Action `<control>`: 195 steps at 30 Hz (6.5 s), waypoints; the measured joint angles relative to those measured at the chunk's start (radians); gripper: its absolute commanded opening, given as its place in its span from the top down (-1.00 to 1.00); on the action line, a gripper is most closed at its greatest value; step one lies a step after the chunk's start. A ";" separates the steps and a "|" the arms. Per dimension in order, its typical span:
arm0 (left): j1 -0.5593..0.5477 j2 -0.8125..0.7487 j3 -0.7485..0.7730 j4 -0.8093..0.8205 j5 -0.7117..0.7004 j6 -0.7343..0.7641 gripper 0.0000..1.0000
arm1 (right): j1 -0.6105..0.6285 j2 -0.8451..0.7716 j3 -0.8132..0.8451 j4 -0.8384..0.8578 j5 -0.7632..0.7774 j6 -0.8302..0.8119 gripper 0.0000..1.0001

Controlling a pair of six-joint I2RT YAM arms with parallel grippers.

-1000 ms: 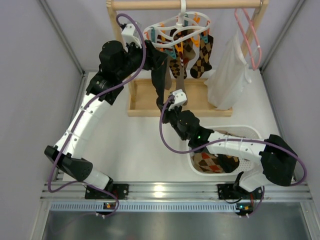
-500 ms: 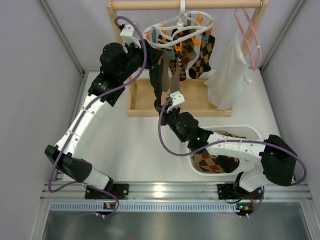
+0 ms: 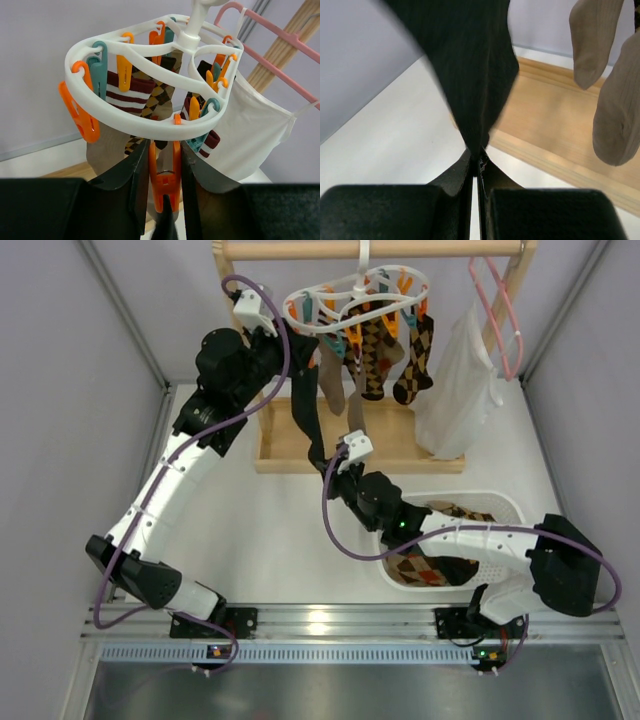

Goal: Remove the socks clipped to the hanger

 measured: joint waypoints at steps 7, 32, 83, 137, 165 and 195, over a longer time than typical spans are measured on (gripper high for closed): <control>0.000 -0.011 0.000 0.015 -0.012 0.000 1.00 | 0.011 -0.077 -0.077 -0.016 0.010 0.008 1.00; 0.002 -0.748 -0.617 -0.051 -0.326 -0.088 -0.96 | 0.013 -0.500 0.125 -1.091 0.152 0.142 0.96; 0.000 -1.080 -0.911 -0.436 -0.156 -0.114 -0.96 | -0.331 -0.099 0.221 -0.696 -0.097 -0.002 -0.87; -0.254 0.291 0.580 -0.437 -0.136 -0.009 -0.78 | -0.129 0.239 0.257 -0.282 -0.142 -0.030 1.00; -0.209 0.314 0.587 -0.423 -0.315 0.104 -0.54 | -0.129 0.016 0.108 -0.266 -0.336 -0.066 1.00; -0.184 0.379 0.581 -0.376 -0.293 0.079 0.91 | -0.128 -0.132 -0.027 -0.267 -0.529 -0.098 1.00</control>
